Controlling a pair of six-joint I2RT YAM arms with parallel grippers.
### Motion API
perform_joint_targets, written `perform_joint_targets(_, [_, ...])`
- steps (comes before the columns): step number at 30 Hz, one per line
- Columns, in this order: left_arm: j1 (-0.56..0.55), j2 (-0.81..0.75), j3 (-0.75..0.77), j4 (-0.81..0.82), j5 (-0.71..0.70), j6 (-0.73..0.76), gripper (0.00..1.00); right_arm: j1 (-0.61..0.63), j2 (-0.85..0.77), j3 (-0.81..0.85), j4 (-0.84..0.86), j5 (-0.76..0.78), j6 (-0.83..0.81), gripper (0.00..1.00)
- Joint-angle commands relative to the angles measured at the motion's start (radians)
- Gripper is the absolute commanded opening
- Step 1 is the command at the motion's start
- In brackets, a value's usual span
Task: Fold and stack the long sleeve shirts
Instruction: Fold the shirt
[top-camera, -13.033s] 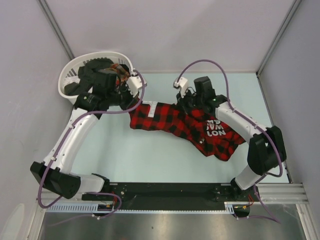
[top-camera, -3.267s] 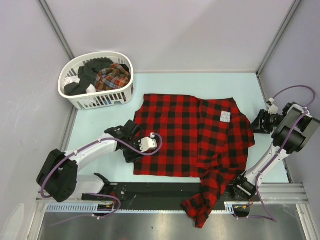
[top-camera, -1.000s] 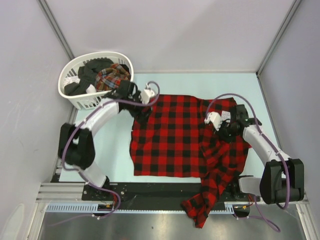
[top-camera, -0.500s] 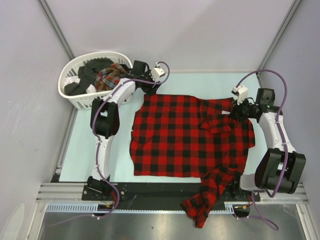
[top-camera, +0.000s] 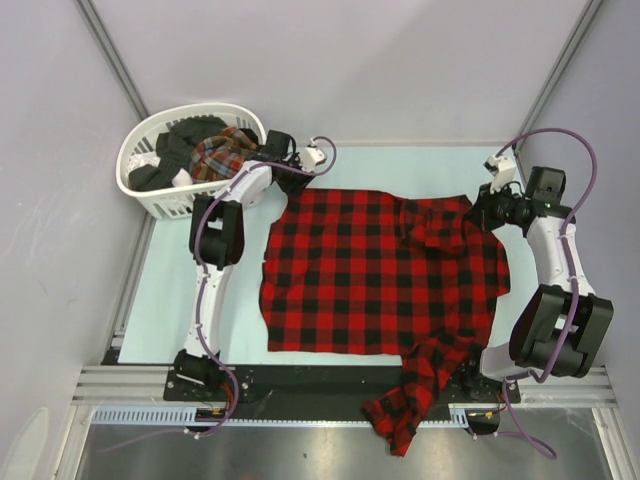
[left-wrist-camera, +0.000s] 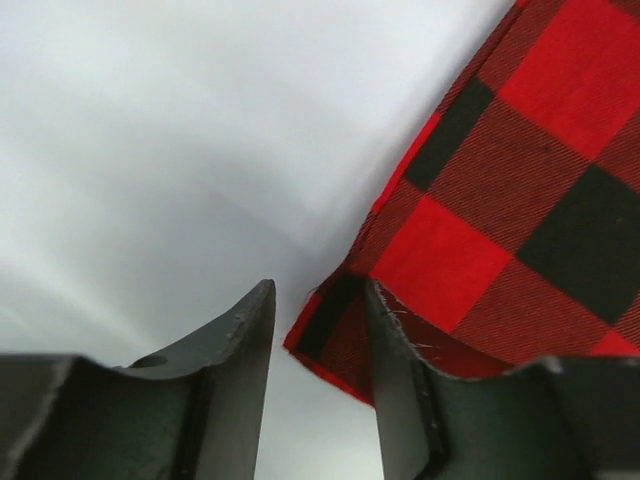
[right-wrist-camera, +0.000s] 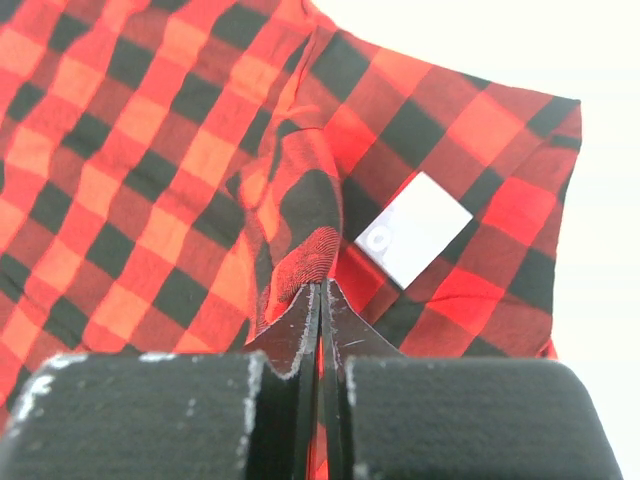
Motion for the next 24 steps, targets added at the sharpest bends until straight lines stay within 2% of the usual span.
perform_joint_targets(1, [0.008,0.02,0.058,-0.051,0.014,0.048,0.42,-0.02,0.015,0.077,0.075,-0.058,0.083,0.0])
perform_joint_targets(4, [0.008,0.016,0.062,-0.072,0.053,0.059,0.32,-0.032,0.028,0.114,0.096,-0.076,0.119,0.0])
perform_joint_targets(5, [0.008,0.014,0.062,-0.074,0.064,0.06,0.24,-0.035,0.038,0.123,0.101,-0.08,0.142,0.0])
perform_joint_targets(6, [0.008,0.011,0.062,-0.08,0.067,0.063,0.2,-0.04,0.041,0.134,0.105,-0.089,0.151,0.0])
perform_joint_targets(10, [0.008,0.003,0.065,-0.083,0.067,0.068,0.11,-0.051,0.053,0.188,0.128,-0.103,0.197,0.0])
perform_joint_targets(12, [0.008,-0.007,0.067,-0.066,0.045,0.059,0.0,-0.054,0.055,0.2,0.144,-0.106,0.229,0.0])
perform_joint_targets(24, [0.014,-0.179,-0.036,0.035,0.068,-0.015,0.0,-0.114,0.018,0.314,0.222,-0.156,0.355,0.0])
